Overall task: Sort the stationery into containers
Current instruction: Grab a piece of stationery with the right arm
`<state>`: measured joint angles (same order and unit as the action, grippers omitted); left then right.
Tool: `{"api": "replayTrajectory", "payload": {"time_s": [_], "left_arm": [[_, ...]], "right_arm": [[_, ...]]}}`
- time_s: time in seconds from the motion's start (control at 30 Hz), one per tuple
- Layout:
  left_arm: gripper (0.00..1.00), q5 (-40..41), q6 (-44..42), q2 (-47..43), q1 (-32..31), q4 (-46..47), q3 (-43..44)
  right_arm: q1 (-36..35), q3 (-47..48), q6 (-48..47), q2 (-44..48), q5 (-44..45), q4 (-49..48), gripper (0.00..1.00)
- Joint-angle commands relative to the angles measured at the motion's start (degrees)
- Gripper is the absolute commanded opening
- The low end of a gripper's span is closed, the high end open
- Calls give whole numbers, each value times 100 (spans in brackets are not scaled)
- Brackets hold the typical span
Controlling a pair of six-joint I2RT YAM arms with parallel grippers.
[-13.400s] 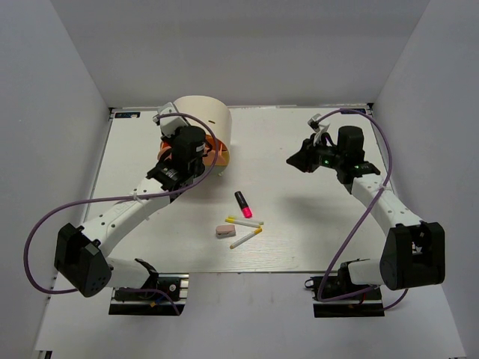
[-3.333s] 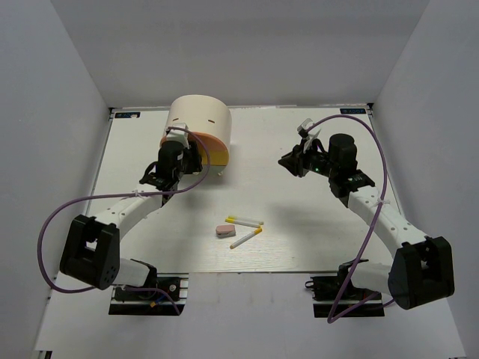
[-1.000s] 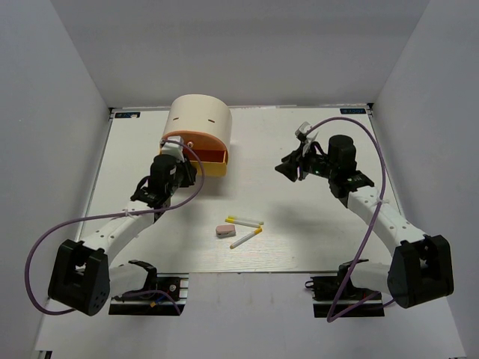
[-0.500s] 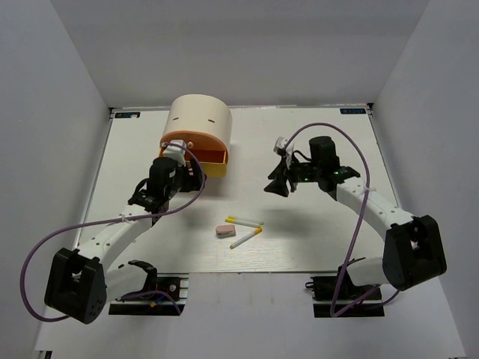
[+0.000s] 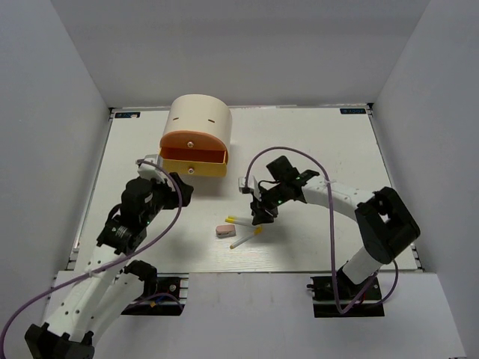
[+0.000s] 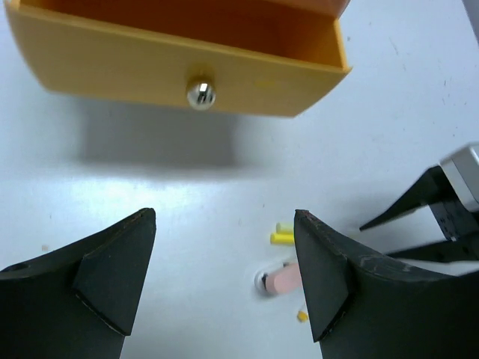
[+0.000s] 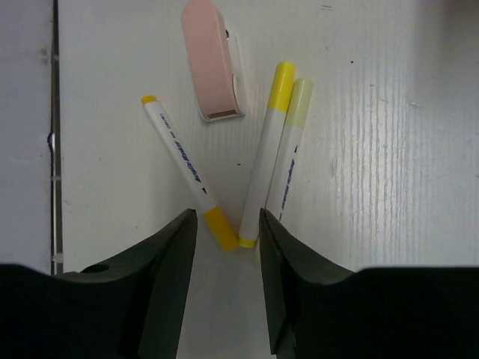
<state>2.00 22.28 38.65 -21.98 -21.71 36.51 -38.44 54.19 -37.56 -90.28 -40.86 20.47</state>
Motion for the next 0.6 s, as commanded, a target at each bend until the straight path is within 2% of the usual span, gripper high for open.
{"api": "replayTrajectory", "payload": {"time_s": [0.0,0.03,0.07,0.27,0.57], "left_arm": [[84,116,434,-402,-61,-861,-162],[84,116,487,-455,9,-861,-162],[84,169,575,-455,9,-930,-92],[84,222,637,-394,9,-1133,23],[84,222,637,-446,9,-1133,23]], "right_arm": [[-164,425,-243,-200,350,203,44],[-260,512,-278,-253,394,229,35],[-287,531,-295,-340,412,229,30],[-480,715,-138,-684,684,133,16],[-709,750,223,-1018,1457,-333,20]]}}
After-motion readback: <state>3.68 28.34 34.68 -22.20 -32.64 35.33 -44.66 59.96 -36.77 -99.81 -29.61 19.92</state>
